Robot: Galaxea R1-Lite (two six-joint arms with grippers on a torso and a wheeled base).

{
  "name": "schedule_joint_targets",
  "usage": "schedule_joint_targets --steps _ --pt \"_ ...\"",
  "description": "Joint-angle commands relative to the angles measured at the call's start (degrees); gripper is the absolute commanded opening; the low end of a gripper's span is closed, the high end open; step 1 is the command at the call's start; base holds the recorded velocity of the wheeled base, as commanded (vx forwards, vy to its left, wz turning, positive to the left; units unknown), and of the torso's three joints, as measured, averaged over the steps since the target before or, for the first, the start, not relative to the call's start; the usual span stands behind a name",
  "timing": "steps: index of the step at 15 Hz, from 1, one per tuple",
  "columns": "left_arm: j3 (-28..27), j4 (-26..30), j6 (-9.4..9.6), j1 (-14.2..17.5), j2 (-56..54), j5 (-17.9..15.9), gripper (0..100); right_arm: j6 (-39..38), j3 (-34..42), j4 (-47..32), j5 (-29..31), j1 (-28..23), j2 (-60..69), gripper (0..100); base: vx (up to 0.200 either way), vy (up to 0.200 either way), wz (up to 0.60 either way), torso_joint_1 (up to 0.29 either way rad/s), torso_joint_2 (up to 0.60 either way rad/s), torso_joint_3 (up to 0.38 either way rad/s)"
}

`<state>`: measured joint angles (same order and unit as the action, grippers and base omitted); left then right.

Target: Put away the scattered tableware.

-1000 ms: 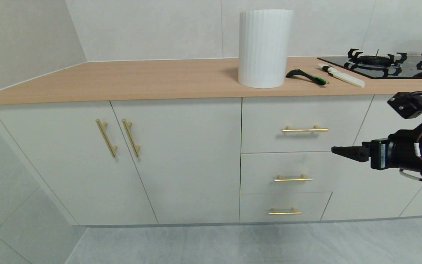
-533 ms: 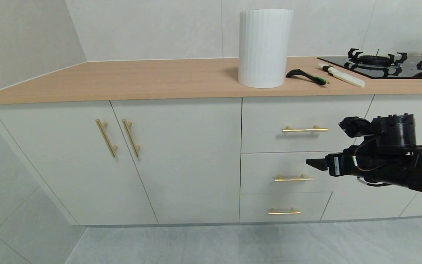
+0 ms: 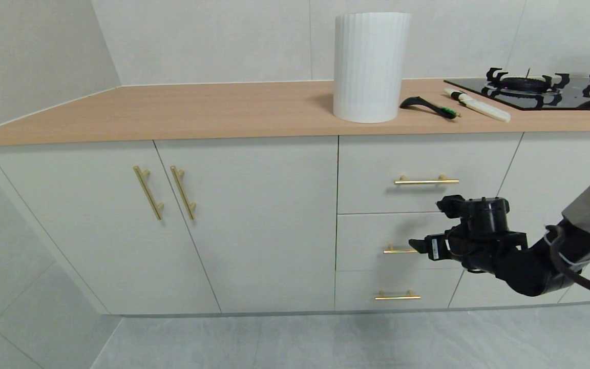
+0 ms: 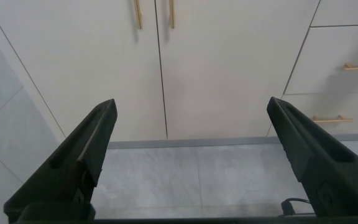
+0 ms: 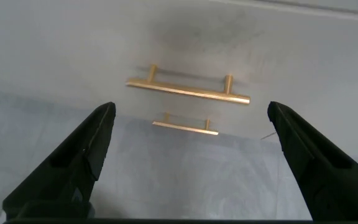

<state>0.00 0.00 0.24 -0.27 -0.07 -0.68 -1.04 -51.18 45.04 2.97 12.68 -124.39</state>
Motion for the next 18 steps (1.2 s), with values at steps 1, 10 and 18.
schedule_joint_targets --steps 1,10,18 --pt "0.00 0.00 0.02 0.00 0.07 -0.02 100 -0.99 -1.91 0.40 0.37 -0.11 -5.60 100 0.000 0.000 0.00 0.000 0.00 0.000" --pt "0.00 0.00 0.02 0.00 0.07 -0.02 100 -6.17 -12.46 0.31 6.69 -1.69 -15.35 100 0.000 0.000 0.00 0.000 0.00 0.000" --pt "0.00 0.00 0.02 0.00 0.07 -0.02 100 -8.81 -16.68 0.31 8.45 -1.69 -19.04 100 0.000 0.000 0.00 0.000 0.00 0.000"
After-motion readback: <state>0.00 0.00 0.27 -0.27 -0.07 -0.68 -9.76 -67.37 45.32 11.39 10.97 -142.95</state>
